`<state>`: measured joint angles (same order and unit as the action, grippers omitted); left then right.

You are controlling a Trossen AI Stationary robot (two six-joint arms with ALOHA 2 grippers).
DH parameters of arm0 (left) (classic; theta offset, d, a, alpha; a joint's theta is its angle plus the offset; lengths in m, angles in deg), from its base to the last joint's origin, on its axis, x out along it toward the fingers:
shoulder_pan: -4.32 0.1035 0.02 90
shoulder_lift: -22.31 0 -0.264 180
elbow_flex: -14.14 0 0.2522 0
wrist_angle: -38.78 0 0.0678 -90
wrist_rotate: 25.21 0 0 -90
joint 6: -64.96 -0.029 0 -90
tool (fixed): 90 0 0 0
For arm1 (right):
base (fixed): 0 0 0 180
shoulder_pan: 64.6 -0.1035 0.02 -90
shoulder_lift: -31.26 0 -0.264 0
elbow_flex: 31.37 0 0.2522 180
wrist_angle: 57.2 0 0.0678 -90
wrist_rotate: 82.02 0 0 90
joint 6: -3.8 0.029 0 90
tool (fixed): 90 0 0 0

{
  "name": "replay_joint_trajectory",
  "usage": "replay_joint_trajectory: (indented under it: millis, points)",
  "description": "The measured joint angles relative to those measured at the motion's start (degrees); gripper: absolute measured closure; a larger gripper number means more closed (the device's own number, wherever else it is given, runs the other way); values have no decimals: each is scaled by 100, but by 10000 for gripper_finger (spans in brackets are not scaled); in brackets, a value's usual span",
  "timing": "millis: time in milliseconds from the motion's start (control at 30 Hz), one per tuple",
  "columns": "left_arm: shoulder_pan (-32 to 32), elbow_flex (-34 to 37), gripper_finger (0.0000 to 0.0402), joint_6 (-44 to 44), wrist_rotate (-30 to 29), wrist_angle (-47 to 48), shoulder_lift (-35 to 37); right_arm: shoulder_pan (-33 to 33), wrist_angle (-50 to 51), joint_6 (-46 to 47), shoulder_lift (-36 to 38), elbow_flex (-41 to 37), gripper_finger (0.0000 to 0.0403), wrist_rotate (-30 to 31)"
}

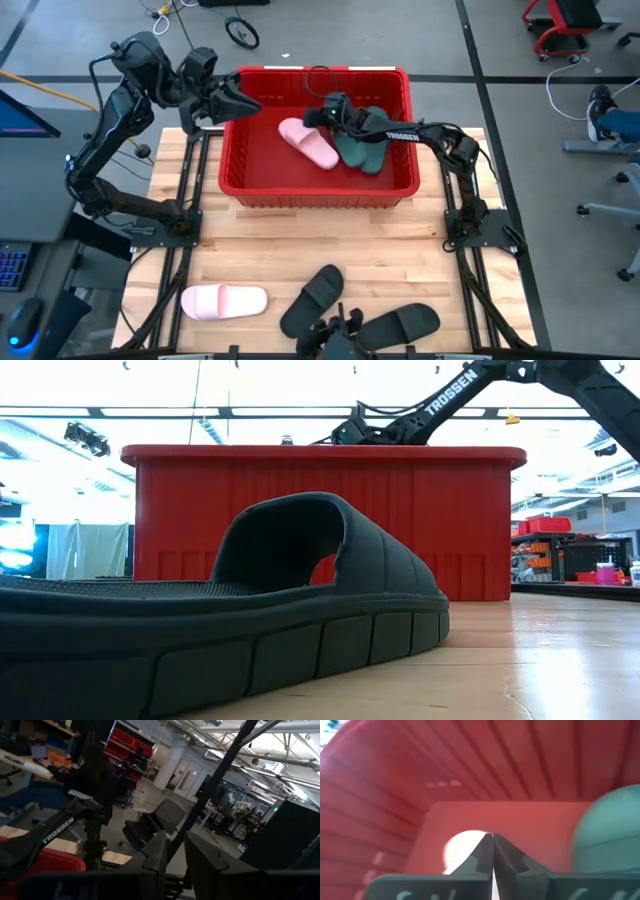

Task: Pick and place slides into bin
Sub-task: Put the pink slide into the red bin

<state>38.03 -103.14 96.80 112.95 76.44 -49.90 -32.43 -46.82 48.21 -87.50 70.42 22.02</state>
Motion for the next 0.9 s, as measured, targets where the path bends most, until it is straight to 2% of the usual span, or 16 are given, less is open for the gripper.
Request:
replay_joint_trajectory:
  millis: [167, 300, 400, 533, 633, 900]
  points:
    - [124, -4, 330, -72, 150, 385, 7, -117, -742, -387, 118, -7, 399, -955]
    - [181, -4, 331, -609, 147, 1951, 35, -314, -1264, -695, 824, 0, 400, -1500]
    - [33, -2, 330, -1234, 113, 3635, 44, -624, -903, -1362, 1570, 11, 401, -1921]
    - [-560, -2, 329, -1523, -396, 5628, 48, -1196, 564, -2219, 2603, 13, 400, -2096]
    - [-1283, -2, 328, -844, -1113, 6568, 48, -1627, 1699, -2574, 3267, 11, 400, -1713]
    - [-3789, 83, 315, 2685, -3368, 6443, -44, -2686, 3558, -2863, 4277, 9, 397, -216]
